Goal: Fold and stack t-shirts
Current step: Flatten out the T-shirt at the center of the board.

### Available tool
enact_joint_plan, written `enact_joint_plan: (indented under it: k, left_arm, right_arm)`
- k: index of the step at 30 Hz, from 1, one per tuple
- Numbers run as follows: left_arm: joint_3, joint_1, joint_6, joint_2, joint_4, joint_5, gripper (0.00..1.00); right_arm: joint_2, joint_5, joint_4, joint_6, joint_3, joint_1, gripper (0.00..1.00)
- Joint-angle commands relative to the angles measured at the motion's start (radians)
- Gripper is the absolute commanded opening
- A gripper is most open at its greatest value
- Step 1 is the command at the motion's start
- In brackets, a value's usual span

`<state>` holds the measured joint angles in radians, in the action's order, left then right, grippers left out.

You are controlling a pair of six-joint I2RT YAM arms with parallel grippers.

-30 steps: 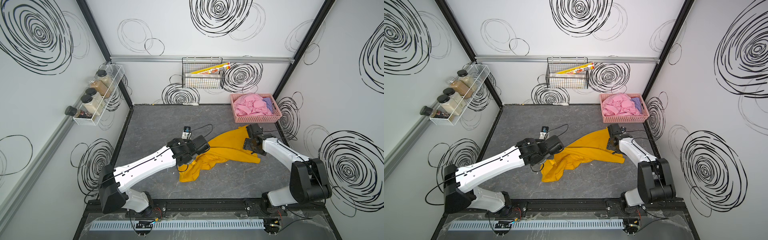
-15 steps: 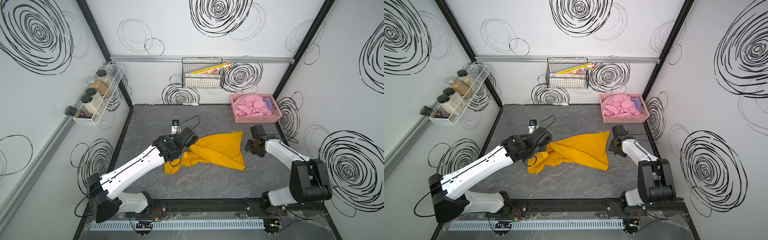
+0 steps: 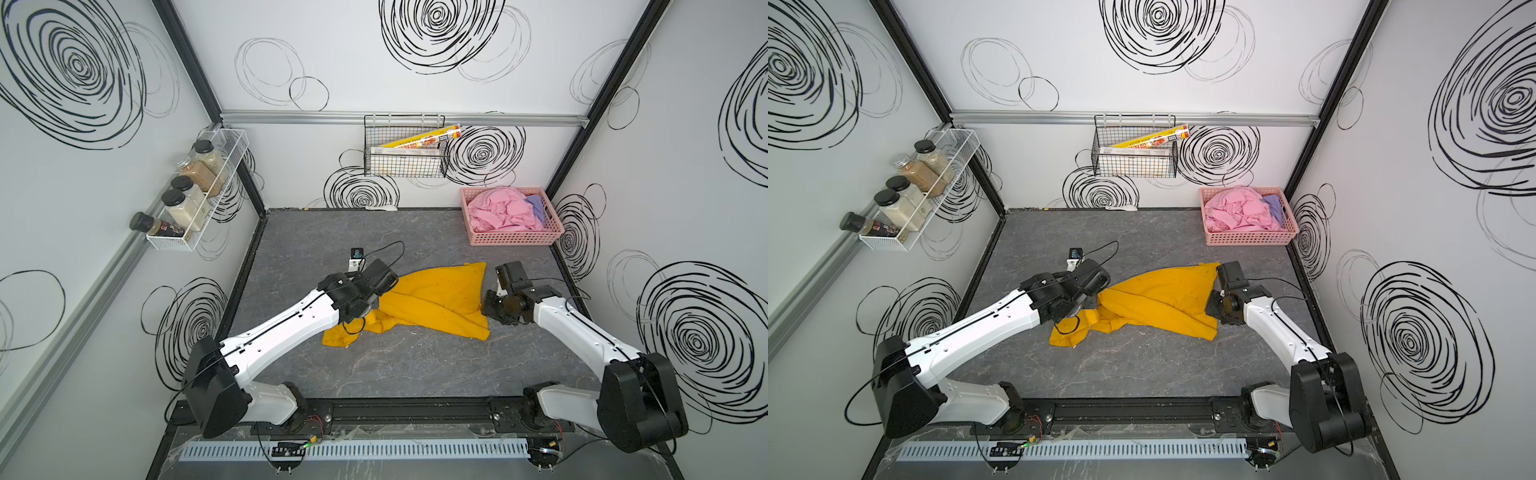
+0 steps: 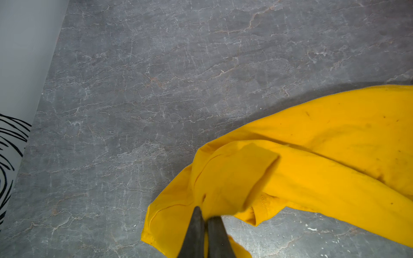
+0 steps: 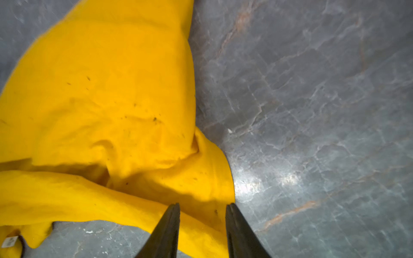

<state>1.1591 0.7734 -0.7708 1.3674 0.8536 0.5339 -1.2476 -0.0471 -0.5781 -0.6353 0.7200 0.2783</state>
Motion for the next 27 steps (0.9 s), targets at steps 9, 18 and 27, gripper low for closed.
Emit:
enact_joint_plan:
  k: [9,18,27]
  left_arm:
    - [-0.013,-0.011,-0.016,0.038,-0.044,-0.030,0.00]
    - [-0.039,-0.012,-0.047,0.036,-0.044,-0.032,0.00]
    - [-0.013,-0.013,-0.042,0.010,-0.015,0.044,0.00]
  right_arm:
    - [0.035,-0.041,-0.078,-0.058,-0.108,0.071,0.43]
    - [0.004,-0.060,-0.034,-0.029,-0.127,0.076,0.00]
    - [0.000,0.122,-0.169,0.065,0.262,0.075,0.00]
